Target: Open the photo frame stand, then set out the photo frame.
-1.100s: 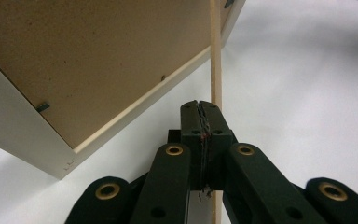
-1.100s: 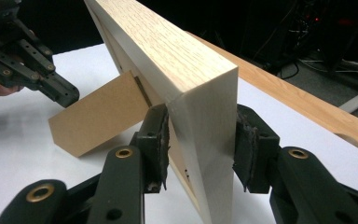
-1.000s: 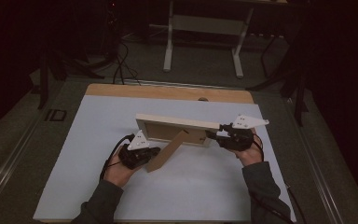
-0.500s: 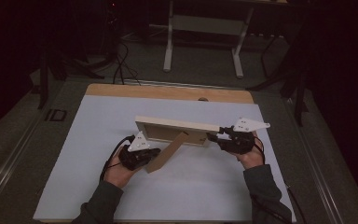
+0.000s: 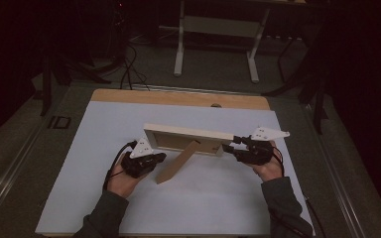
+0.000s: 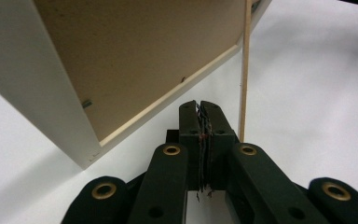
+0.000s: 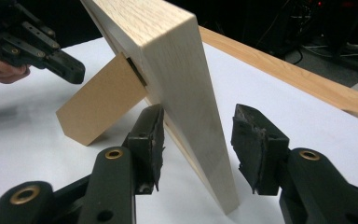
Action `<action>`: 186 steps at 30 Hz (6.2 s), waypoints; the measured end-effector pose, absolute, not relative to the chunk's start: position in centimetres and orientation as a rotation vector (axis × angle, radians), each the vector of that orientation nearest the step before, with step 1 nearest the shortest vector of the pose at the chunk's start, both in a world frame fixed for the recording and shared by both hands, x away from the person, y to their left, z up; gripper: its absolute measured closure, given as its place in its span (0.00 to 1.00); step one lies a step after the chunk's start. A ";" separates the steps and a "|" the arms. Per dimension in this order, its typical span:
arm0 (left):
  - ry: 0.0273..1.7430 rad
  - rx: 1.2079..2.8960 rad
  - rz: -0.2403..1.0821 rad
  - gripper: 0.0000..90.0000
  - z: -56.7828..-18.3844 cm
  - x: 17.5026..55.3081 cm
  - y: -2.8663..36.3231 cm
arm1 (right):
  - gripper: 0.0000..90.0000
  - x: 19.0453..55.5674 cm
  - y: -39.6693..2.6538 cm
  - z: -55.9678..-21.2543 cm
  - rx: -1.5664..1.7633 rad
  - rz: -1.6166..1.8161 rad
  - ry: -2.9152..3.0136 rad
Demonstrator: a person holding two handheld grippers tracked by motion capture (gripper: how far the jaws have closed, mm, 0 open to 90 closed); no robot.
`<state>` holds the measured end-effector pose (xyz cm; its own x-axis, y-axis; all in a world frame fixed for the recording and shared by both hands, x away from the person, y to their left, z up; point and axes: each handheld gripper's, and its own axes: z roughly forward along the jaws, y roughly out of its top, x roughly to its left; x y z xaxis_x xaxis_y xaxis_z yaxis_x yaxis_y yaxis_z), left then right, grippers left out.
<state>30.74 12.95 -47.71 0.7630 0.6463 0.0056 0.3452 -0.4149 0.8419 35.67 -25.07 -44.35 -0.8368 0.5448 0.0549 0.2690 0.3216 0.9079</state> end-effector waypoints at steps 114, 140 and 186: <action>0.864 1.829 0.480 1.00 -43.5 31.9 10.9 | 0.99 38.1 -24.3 -46.4 1.002 1.525 2.233; 0.850 1.828 0.462 1.00 -43.3 33.0 9.3 | 0.99 37.4 -23.9 -46.4 0.959 1.542 2.266; 0.867 1.837 0.471 1.00 -43.4 34.1 8.8 | 0.99 36.4 -23.0 -46.9 0.906 1.556 2.330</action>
